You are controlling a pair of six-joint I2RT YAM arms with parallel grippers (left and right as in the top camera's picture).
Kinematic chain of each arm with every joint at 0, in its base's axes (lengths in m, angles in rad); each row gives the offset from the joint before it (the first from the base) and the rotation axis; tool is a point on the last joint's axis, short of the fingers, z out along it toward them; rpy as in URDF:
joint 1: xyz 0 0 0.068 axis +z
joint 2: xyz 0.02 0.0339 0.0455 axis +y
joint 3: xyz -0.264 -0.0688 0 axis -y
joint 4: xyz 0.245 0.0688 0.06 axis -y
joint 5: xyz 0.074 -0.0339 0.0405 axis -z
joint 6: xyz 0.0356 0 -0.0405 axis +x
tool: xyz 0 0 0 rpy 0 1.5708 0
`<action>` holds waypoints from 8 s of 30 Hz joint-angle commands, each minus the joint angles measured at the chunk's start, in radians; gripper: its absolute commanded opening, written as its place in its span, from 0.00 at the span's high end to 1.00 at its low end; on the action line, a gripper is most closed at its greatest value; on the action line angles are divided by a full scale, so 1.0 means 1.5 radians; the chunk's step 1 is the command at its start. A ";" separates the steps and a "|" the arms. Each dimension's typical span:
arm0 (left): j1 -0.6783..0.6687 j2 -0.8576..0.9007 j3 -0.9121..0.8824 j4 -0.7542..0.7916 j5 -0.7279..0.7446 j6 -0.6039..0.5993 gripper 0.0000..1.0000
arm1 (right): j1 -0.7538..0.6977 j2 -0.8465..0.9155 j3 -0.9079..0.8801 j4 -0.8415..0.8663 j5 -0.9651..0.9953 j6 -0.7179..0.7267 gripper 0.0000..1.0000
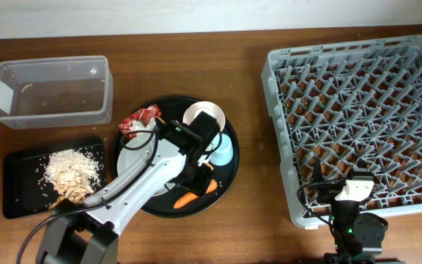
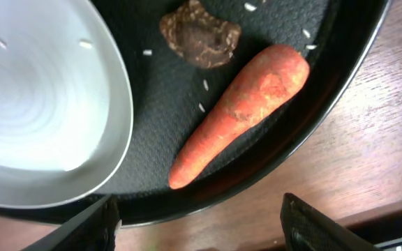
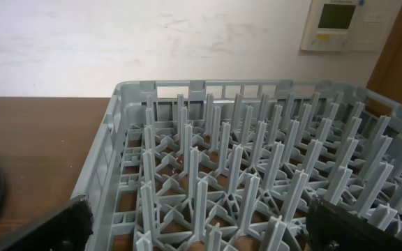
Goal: Sort waste into correct bins and load items into the dishwasher rack
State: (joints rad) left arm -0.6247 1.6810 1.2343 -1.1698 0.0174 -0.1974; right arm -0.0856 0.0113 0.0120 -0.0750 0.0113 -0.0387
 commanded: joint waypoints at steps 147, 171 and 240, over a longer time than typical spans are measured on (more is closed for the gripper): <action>0.073 -0.022 -0.094 0.304 -0.032 -0.026 0.37 | -0.004 -0.003 -0.004 -0.003 0.008 -0.004 0.01; 0.073 0.026 -0.095 0.311 0.007 -0.273 0.37 | -0.004 -0.003 -0.004 -0.003 0.008 -0.004 0.01; 0.218 -0.163 -0.082 0.181 -0.025 -0.262 0.08 | -0.004 -0.003 -0.004 -0.003 0.008 -0.004 0.01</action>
State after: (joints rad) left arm -0.2916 1.4117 1.0981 -0.8986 -0.0109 -0.6006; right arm -0.0856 0.0113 0.0120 -0.0746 0.0113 -0.0387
